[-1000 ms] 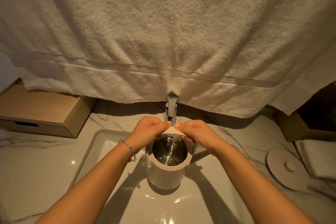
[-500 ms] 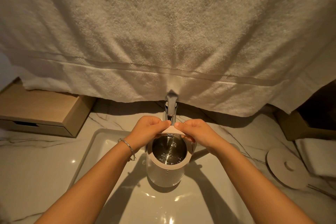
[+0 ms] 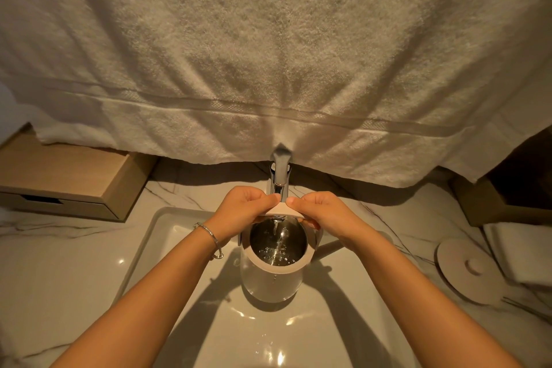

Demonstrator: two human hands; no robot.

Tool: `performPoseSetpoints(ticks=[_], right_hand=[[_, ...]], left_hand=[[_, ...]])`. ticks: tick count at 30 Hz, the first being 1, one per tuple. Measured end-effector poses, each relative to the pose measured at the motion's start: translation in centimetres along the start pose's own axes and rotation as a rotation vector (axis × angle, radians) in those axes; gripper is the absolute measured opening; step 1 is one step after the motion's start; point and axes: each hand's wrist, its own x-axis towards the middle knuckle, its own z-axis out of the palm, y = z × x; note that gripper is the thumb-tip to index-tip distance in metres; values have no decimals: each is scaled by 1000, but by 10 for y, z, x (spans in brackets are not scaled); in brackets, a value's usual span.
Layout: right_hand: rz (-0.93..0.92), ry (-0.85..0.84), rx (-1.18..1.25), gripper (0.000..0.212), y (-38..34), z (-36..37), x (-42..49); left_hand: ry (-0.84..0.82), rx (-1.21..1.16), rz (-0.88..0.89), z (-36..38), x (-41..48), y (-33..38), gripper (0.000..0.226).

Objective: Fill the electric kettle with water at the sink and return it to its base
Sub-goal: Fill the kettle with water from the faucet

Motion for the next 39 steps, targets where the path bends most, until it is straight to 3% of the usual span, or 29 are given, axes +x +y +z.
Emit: performPoseSetpoints(ticks=[39], right_hand=[[-10,-14,-3,48,1,0,0]], left_hand=[[-9,-3,-1,0,-3,-2,47]])
